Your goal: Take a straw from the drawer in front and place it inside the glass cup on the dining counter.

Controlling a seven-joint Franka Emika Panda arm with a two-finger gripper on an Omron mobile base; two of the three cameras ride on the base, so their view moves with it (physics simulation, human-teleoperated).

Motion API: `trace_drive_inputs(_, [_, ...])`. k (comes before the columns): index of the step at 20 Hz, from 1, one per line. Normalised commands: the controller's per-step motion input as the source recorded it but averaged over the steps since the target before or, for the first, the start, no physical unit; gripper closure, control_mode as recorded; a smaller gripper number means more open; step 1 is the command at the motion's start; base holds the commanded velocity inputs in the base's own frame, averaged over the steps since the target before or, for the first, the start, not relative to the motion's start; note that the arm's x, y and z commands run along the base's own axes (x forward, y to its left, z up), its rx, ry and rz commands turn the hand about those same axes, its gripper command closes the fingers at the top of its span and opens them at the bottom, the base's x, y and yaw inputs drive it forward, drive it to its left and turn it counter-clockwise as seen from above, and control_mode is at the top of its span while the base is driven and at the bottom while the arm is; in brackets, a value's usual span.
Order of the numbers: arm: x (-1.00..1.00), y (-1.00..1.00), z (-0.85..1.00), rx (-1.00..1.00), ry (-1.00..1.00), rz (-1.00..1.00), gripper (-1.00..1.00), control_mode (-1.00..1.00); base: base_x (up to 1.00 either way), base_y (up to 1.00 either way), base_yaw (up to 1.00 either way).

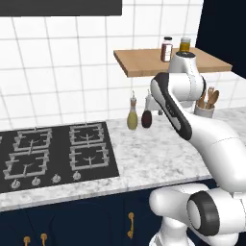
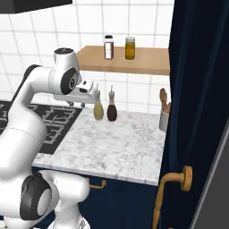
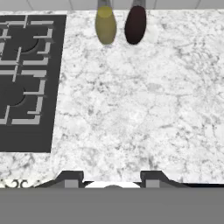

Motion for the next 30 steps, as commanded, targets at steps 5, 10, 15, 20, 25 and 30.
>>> trace_drive_inputs(5, [0.00,0.00,0.00,0.00,0.00,0.00,-1.00,1.00,-0.17,0.00,0.00])
trace_drive_inputs(10, [0.00,0.00,0.00,0.00,0.00,0.00,-1.00,1.00,-0.72,0.29,-0.03])
trace_drive_inputs(15, [0.00,0.00,0.00,0.00,0.00,0.00,-1.00,1.00,0.00,0.68,-0.47])
trace_drive_inputs(20, [0.00,0.00,0.00,0.00,0.00,0.00,-1.00,1.00,0.18,0.54,-0.71])
trace_drive_inputs(25, [0.00,0.00,0.00,0.00,0.00,0.00,-1.00,1.00,0.05,0.45,-0.74])
trace_drive_inputs(30, [0.00,0.00,0.00,0.00,0.00,0.00,-1.00,1.00,-0.07,0.53,-0.67])
